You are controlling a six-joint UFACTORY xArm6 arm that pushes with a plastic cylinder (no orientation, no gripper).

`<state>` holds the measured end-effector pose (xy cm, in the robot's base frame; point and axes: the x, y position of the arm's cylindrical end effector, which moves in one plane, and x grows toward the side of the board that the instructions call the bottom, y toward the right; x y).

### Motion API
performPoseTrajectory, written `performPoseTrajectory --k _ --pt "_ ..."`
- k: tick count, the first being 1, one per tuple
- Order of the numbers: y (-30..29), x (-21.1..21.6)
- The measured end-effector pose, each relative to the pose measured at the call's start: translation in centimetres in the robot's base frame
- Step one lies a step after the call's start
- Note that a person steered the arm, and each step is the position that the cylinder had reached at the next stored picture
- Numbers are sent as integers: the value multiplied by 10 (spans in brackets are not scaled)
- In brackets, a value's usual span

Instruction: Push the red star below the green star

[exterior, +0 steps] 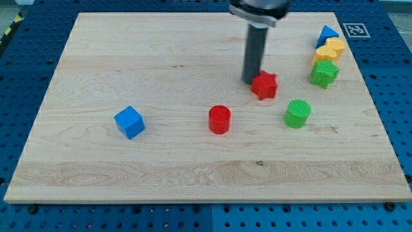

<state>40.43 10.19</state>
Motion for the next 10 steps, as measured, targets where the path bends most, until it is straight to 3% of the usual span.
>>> performPoseTrajectory --k 3,7,8,10 --pt "-54 17" --pt "93 31" --pt "87 35" --pt "3 37"
